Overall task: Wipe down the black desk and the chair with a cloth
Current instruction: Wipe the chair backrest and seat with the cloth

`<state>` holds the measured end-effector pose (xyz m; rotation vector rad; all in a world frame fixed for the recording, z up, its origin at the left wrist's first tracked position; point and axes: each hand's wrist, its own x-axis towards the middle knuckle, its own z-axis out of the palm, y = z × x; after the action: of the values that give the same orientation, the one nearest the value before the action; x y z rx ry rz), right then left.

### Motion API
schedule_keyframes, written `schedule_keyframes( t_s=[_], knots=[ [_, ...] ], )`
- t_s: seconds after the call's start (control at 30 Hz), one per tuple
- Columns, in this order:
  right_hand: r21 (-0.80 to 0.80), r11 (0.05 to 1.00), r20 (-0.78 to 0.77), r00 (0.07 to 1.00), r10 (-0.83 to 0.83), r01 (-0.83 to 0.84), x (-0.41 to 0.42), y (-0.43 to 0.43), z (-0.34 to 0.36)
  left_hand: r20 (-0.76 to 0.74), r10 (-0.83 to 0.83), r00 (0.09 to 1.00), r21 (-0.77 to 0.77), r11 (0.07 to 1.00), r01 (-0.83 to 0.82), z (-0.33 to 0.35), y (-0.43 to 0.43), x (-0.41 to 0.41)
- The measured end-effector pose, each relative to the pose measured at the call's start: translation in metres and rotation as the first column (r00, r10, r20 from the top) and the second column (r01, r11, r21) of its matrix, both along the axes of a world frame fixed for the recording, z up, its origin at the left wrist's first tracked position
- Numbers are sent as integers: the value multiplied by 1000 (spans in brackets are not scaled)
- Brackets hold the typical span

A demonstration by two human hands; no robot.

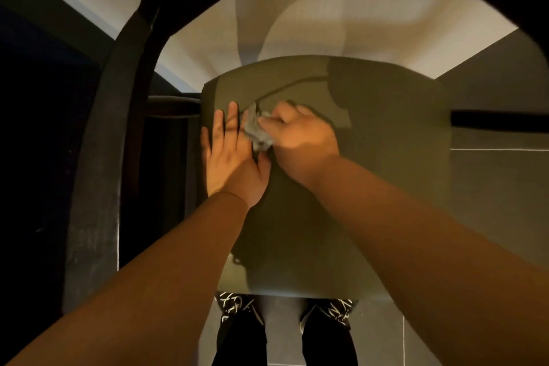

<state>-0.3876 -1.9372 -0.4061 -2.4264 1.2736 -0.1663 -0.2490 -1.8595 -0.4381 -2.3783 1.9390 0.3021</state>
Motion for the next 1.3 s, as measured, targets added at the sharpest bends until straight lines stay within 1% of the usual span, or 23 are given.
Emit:
schedule_keyframes(
  t_s=[0.03, 0.1, 0.2, 0.27, 0.33, 0.4, 0.47, 0.53, 0.57, 0.6, 0.63, 0.7, 0.73, 0.77, 0.87, 0.93, 1.03, 1.07, 1.1, 1.17, 1.23, 1.27, 1.3],
  knots=[
    [-7, 1000, 5, 1000, -1, 1, -13, -3, -4, -5, 3, 1000, -5, 1000, -3, 0, 0, 0],
    [-30, 988, -45, 987, -154, 153, -43, -21, -8, -3, 2, 1000, -5, 1000, -2, 1, 0, 0],
    [-162, 896, -59, 903, -426, 412, -86, -49, -7, 7, 14, 1000, 2, 1000, -14, 0, 0, -1],
    [-176, 833, -59, 839, -541, 524, -96, -54, -6, 21, 16, 1000, 4, 1000, -16, -1, 1, -2],
    [-168, 828, -34, 837, -547, 535, -84, -41, -6, 24, 16, 1000, -1, 1000, -16, -2, 1, -2],
    [-102, 863, 52, 869, -492, 495, -67, -19, -7, 15, 19, 1000, -14, 1000, -19, -3, 1, -1],
    [-46, 920, 74, 920, -385, 389, -54, 4, -8, 8, 15, 1000, -21, 1000, -14, -3, 1, -1],
    [-49, 969, 88, 967, -239, 244, -59, 11, -8, 2, 13, 1000, -23, 1000, -13, -3, 1, -1],
    [-52, 973, 87, 971, -221, 225, -67, 5, -5, 1, 16, 1000, -21, 1000, -16, -3, 0, -1],
    [-74, 961, 78, 962, -262, 268, -78, -7, -2, 3, 18, 1000, -18, 1000, -18, -3, 0, -1],
    [-114, 922, 76, 929, -362, 369, -95, -21, -2, 10, 19, 1000, -14, 1000, -19, -4, 0, -1],
    [-197, 792, -41, 802, -596, 578, -131, -51, -4, 20, 17, 1000, -9, 1000, -17, -4, 0, -1],
    [-172, 738, -68, 740, -670, 652, -144, -56, -7, 21, 18, 1000, -10, 1000, -18, -4, 0, 0],
    [-139, 706, -76, 703, -707, 695, -146, -54, -5, 20, 19, 1000, -9, 1000, -19, -4, 0, 0],
    [-161, 792, -64, 795, -603, 588, -126, -11, -11, 10, 24, 1000, -4, 1000, -24, -2, 0, -1],
    [-72, 843, -48, 842, -537, 533, -109, 32, -11, 6, 22, 1000, 4, 1000, -22, 0, 0, -2],
    [18, 964, -40, 963, -265, 266, -99, 77, -6, 19, 17, 1000, 44, 999, -18, 3, 0, -2],
    [14, 976, -36, 976, -215, 215, -105, 75, -5, 27, 14, 1000, 64, 998, -16, 4, -1, -2],
    [2, 972, -29, 971, -236, 236, -112, 66, -4, 33, 12, 999, 83, 996, -15, 5, -2, -2],
    [-45, 895, -45, 894, -446, 444, -129, 33, -1, 33, 8, 999, 109, 994, -12, 8, -3, -3],
    [-107, 782, -107, 775, -623, 614, -151, -2, -2, 32, 7, 999, 113, 994, -10, 10, -3, -3],
    [-92, 705, -122, 695, -709, 703, -157, -14, 3, 35, 5, 999, 112, 994, -9, 10, -2, -4],
    [-89, 664, -138, 651, -746, 742, -157, -21, 5, 39, 3, 999, 109, 994, -7, 9, 0, -4]
  ],
)
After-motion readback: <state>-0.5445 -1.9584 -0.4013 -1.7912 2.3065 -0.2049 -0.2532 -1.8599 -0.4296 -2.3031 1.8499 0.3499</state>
